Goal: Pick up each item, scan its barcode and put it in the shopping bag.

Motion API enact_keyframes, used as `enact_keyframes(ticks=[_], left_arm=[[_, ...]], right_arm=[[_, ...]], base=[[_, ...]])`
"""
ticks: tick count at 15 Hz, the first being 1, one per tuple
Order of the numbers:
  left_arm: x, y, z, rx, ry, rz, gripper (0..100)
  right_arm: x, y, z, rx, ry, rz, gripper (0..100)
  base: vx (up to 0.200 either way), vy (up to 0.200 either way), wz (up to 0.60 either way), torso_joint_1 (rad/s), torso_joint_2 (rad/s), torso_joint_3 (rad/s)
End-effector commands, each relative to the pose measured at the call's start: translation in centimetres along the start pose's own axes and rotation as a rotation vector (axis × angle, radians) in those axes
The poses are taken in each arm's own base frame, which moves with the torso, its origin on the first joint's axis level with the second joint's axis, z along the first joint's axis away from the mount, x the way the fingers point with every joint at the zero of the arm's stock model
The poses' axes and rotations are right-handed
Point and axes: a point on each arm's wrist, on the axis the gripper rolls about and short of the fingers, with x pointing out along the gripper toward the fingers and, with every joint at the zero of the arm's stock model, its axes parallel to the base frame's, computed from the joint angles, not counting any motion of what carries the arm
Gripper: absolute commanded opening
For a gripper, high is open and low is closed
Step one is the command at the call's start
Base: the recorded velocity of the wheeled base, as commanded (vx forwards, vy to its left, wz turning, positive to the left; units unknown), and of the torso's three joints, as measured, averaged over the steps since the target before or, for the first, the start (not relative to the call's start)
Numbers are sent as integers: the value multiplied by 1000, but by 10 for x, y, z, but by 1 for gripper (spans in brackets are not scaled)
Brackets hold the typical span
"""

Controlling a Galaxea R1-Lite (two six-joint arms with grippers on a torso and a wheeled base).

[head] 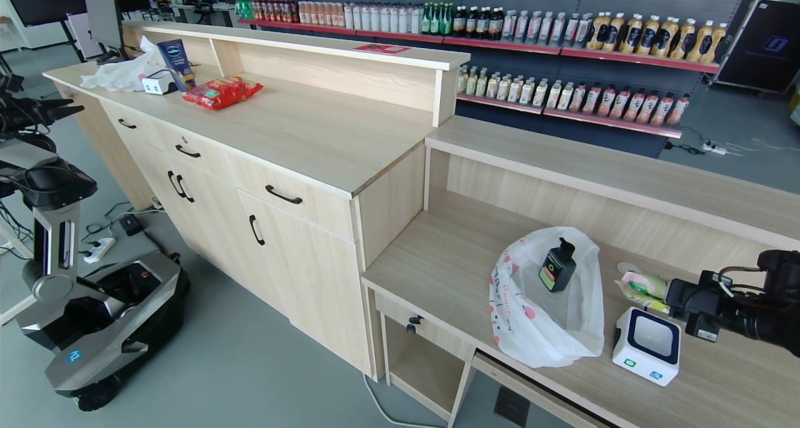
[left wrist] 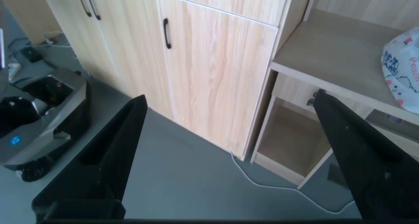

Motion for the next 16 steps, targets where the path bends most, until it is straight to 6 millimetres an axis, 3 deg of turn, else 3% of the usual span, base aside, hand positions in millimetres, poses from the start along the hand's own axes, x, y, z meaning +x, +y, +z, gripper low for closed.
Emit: enact_keyframes(ticks=[1,2,4,7,11,14,16], left_arm=[[0,0,0,0,1,0,100],[0,0,0,0,1,0,100],[0,0,0,0,1,0,100],[0,0,0,0,1,1,100],[0,0,0,0,1,0,100],[0,0,0,0,-1,1,100],[0,0,0,0,1,0,100]], right_arm=[[-61,-45,40,136,61,-98,0],[-99,-50,65,266,110,-73,0],[-156,-40,96,457,134,-45,0],[-206,-13,121,586,163,-7,0],[-219,-6,145,583,71,12,0],[-200,-10,136,714,148,50,0],[-186,-9,126,811,194,95,0]], base=[[0,0,0,0,0,0],[0,0,0,0,0,0],[0,0,0,0,0,0],[0,0,0,0,0,0],[0,0,600,-1,2,5],[0,0,600,-2,-2,5],[0,0,0,0,0,0]])
